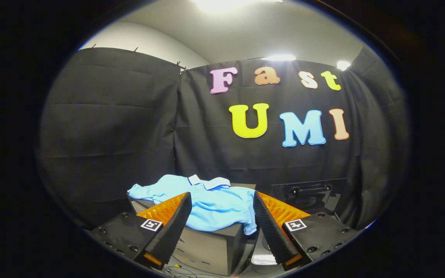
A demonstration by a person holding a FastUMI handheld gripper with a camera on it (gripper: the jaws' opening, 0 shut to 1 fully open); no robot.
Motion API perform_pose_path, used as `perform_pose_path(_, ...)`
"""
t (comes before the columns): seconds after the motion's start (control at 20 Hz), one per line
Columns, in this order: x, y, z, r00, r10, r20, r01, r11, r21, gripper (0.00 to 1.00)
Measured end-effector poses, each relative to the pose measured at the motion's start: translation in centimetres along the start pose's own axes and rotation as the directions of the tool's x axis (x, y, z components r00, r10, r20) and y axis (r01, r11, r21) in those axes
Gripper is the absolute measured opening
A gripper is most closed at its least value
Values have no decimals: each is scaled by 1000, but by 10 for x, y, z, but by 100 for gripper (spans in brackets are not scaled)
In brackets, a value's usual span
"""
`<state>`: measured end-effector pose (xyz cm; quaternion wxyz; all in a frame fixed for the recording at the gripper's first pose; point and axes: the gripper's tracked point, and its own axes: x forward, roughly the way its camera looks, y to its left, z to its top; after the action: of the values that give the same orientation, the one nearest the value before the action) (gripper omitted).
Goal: Put the clothes into the washing machine and then close the washing machine lid.
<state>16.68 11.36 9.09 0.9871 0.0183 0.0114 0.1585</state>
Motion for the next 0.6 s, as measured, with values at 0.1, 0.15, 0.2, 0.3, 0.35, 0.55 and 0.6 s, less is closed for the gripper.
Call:
perform_pose_path(0.1,13,5,3,1000,16,-5,-16,1000,2,99)
perform_pose_path(0.15,18,9,4,1000,24,-8,-24,1000,2,99)
perform_pose_path(0.2,24,11,5,999,29,-13,-29,1000,3,99)
perform_pose_path(0.3,36,16,7,999,45,-24,-44,999,7,99)
perform_pose_path(0.35,41,19,7,998,52,-29,-52,999,8,99)
perform_pose_path(0.55,61,26,9,996,73,-47,-73,997,9,99)
perform_pose_path(0.6,67,29,8,995,80,-55,-79,997,11,99)
